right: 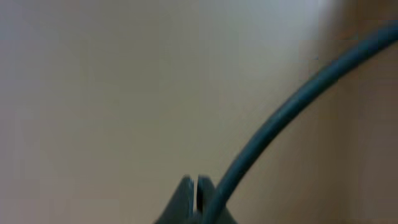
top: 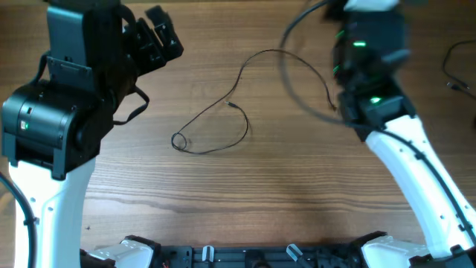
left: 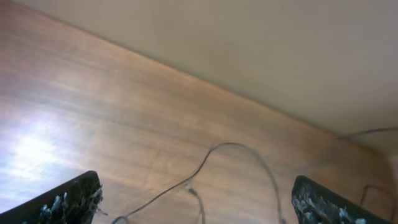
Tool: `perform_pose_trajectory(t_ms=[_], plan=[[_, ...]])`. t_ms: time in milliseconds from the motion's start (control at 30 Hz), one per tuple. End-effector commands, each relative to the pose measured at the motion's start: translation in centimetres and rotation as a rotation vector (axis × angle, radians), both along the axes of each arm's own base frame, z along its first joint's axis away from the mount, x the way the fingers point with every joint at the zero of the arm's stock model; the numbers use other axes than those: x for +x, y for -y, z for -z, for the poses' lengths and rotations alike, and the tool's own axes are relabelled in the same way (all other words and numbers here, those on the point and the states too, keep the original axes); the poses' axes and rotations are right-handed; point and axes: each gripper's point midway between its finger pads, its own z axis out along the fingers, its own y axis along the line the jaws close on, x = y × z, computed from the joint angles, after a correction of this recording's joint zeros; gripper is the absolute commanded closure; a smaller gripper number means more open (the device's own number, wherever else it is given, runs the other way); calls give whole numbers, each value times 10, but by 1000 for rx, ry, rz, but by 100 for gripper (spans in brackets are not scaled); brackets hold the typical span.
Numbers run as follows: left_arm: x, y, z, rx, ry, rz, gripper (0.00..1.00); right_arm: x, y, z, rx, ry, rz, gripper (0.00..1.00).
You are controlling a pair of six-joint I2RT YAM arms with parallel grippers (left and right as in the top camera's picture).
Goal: Untangle cables
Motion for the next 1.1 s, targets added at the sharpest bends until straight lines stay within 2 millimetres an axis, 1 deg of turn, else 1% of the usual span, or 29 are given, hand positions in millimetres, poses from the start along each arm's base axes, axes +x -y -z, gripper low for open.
perform_pose_trajectory(t_ms=[0,33,100,167,200,267,333,400,467,500,533,600,667,733,767,833,867,900,933,1000,1033,1067], plan=[[3,-4,14,61,-50,-6,0,-41,71,-43,-288,-35,393,96],[3,-4,18,66,-68,-6,0,-43,82,-49,-325,-22,421,96],[4,-4,25,75,-95,-5,0,-44,100,-51,-339,-24,453,96],[6,-3,33,85,-123,-4,0,-42,127,-41,-343,-76,507,96],[6,-3,37,91,-140,-4,0,-41,141,-33,-321,-101,522,96],[7,-2,44,100,-166,-3,0,-38,170,-11,-239,-158,536,96],[8,-2,50,107,-188,-3,0,-39,201,17,-95,-194,546,96],[8,-2,52,111,-200,-3,0,-48,231,44,51,-216,578,96],[7,-3,54,114,-209,-2,0,-65,264,70,194,-229,636,96],[6,-3,55,115,-213,-2,0,-70,275,78,229,-239,644,96],[5,-3,55,116,-217,-2,0,-72,284,83,233,-260,636,96],[4,-4,57,119,-224,-2,0,-80,301,86,239,-268,636,96],[3,-4,58,121,-232,-1,0,-88,316,79,231,-246,639,96],[1,-3,59,119,-240,4,0,-83,319,71,162,-259,584,96],[1,-3,60,119,-243,5,0,-75,316,69,115,-281,526,96],[-1,-4,61,122,-252,5,0,-57,306,74,46,-324,393,96],[-2,-4,62,123,-256,5,0,-47,300,81,37,-349,325,96],[-2,-4,62,124,-259,5,0,-38,296,93,50,-377,276,96],[-3,-4,62,125,-261,5,0,-33,297,106,95,-391,259,96],[-3,-3,63,121,-263,10,0,-23,303,144,236,-435,247,96],[-4,-1,63,110,-266,21,0,-20,304,163,281,-470,244,96],[-4,2,64,101,-272,33,0,-15,304,186,316,-525,231,96]])
